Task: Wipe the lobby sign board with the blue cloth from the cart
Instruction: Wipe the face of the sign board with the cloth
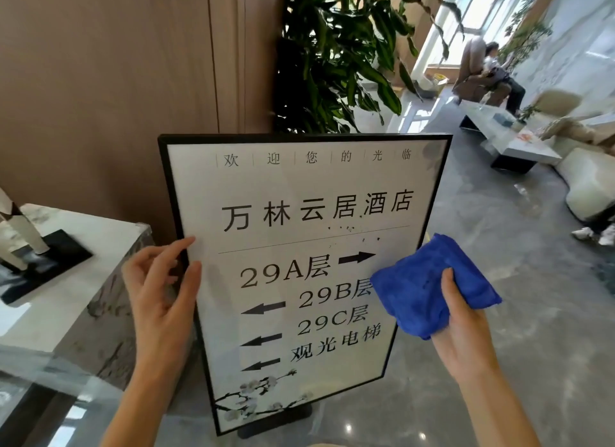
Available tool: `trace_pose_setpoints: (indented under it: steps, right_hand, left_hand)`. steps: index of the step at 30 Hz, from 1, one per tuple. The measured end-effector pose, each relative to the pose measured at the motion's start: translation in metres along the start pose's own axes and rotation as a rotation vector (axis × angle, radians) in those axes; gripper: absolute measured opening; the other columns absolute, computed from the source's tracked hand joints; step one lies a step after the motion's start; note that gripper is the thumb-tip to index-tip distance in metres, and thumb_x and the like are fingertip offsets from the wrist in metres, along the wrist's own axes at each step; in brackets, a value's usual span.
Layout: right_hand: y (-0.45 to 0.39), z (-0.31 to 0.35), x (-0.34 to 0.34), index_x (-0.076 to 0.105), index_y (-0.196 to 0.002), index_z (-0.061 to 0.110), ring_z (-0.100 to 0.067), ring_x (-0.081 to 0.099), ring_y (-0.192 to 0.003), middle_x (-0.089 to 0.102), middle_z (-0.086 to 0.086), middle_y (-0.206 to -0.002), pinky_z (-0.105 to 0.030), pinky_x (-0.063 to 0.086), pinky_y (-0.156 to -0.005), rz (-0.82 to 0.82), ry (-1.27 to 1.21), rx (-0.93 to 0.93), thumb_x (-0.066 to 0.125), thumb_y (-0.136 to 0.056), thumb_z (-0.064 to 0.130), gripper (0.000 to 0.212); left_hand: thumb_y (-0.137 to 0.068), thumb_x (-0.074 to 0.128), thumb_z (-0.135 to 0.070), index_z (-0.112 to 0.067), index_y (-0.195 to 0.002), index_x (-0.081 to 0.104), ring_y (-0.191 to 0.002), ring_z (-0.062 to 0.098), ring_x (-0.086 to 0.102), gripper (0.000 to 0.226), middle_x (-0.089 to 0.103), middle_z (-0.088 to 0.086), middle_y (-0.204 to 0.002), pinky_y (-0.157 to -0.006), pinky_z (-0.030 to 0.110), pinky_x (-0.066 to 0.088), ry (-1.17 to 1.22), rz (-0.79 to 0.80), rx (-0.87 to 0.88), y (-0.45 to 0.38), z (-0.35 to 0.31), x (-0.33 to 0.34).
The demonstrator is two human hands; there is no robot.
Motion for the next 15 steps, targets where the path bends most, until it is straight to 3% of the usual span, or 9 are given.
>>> trace_pose_setpoints:
  steps: [2,5,7,11,15]
  right_hand:
    - [-0.006,0.000,0.002,0.062,-0.116,0.015,-0.011,0.072,-0.101,0.076,0.005,-0.103,-0.025,0.055,-0.075,-0.074,0.018,-0.021,0.056,-0.085,0.056,0.052]
    - [-0.020,-0.005,0.019,0.064,-0.116,0.027,-0.006,0.069,-0.108,0.076,0.014,-0.106,-0.037,0.053,-0.094,-0.110,0.042,-0.059,0.061,-0.078,0.058,0.049]
    - [-0.029,-0.011,0.033,0.063,-0.124,0.026,-0.008,0.067,-0.113,0.075,0.011,-0.113,-0.042,0.049,-0.104,-0.116,0.060,-0.057,0.065,-0.070,0.065,0.066]
    - [-0.046,-0.021,0.049,0.058,-0.131,0.032,-0.006,0.060,-0.122,0.066,0.012,-0.129,-0.036,0.045,-0.108,-0.187,0.063,-0.091,0.064,-0.065,0.077,0.080]
    - [-0.059,-0.019,0.050,0.055,-0.108,0.050,0.010,0.058,-0.109,0.064,0.025,-0.113,-0.019,0.045,-0.093,-0.340,0.083,-0.233,0.054,-0.081,0.074,0.036]
  left_hand:
    - [-0.099,0.058,-0.033,-0.048,-0.128,0.057,-0.106,0.002,0.049,0.032,0.047,-0.012,-0.123,-0.092,0.006,0.041,0.028,0.035,-0.006,-0.004,0.005,0.003]
    - [-0.101,0.055,-0.035,-0.047,-0.130,0.056,-0.118,0.007,0.058,0.031,0.060,-0.013,-0.129,-0.094,0.016,0.051,0.116,0.079,-0.036,-0.006,0.012,0.011]
    - [-0.099,0.056,-0.044,-0.046,-0.130,0.055,-0.121,0.010,0.058,0.031,0.061,-0.011,-0.131,-0.095,0.021,0.053,0.155,0.071,-0.049,-0.005,0.016,0.014]
    - [-0.092,0.053,-0.058,-0.045,-0.133,0.054,-0.117,0.015,0.060,0.042,0.060,-0.013,-0.132,-0.092,0.032,0.055,0.120,0.043,-0.059,-0.005,0.030,0.012]
    - [-0.093,0.054,-0.059,-0.039,-0.135,0.055,-0.117,0.008,0.061,0.047,0.059,-0.012,-0.137,-0.094,0.045,0.052,0.135,0.029,-0.065,-0.007,0.041,0.012]
Point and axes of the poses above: each hand's wrist, its own y-axis away from the middle knuckle, its own x-axis out of the palm, z = x × y, the point moved 6 cm from there along -y, towards the middle knuckle
